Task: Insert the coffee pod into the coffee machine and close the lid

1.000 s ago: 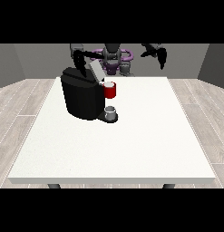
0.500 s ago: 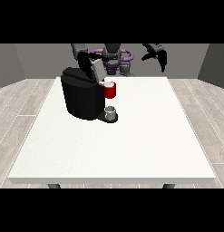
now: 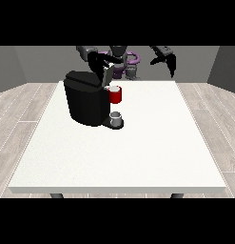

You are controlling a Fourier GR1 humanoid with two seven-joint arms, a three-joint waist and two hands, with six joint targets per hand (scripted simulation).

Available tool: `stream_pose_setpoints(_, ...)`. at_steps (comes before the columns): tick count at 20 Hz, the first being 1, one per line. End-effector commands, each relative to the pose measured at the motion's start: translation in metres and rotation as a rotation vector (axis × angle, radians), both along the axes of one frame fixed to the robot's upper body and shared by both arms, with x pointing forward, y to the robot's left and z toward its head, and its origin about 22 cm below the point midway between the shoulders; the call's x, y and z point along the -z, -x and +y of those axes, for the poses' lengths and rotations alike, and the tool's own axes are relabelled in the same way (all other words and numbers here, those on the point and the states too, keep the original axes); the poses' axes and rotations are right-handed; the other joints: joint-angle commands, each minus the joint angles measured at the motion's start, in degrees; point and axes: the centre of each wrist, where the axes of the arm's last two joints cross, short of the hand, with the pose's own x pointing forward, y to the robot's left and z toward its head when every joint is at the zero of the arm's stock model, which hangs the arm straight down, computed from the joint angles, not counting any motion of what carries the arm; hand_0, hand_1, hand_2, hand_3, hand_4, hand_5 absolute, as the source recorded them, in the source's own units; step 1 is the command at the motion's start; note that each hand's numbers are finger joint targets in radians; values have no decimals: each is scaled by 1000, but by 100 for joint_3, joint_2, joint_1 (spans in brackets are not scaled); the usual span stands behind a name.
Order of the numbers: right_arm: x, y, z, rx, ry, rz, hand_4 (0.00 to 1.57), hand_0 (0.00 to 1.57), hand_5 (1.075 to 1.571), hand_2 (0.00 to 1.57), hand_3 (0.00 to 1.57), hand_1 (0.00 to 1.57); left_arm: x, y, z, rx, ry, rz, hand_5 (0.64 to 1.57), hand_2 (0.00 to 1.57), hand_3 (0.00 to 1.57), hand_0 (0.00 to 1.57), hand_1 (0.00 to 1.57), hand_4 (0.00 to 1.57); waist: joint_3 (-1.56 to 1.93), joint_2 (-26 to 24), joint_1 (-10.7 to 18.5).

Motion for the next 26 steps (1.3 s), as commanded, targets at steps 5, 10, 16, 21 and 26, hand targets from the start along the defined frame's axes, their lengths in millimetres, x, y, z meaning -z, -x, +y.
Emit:
stream_pose_setpoints(5,-39,-1,39,-105,103,-147,0,0,1571,0,0,0,-14,-13,5,23,4,-36,1571,0,0,0,0,331,-37,225,253)
stream_pose_setpoints(10,-61,4,56,-70,123,-185,219,0,1571,0,0,0,-29,-22,-9,59,5,-74,1571,0,0,0,0,407,-37,389,631)
stream_pose_setpoints(16,-96,-4,58,-73,147,-195,96,0,1571,0,0,0,-32,-23,-11,79,11,-79,1571,0,0,0,0,429,-35,486,773)
stream_pose_setpoints(21,-124,-10,76,-38,209,-301,0,0,1571,0,0,0,-43,-28,-18,155,15,-143,1571,0,0,0,0,399,-37,884,1129)
stream_pose_setpoints(26,-120,-9,105,-71,230,-318,0,0,1571,0,0,0,-43,-30,-17,102,23,-150,1571,0,0,0,0,418,-37,903,1048)
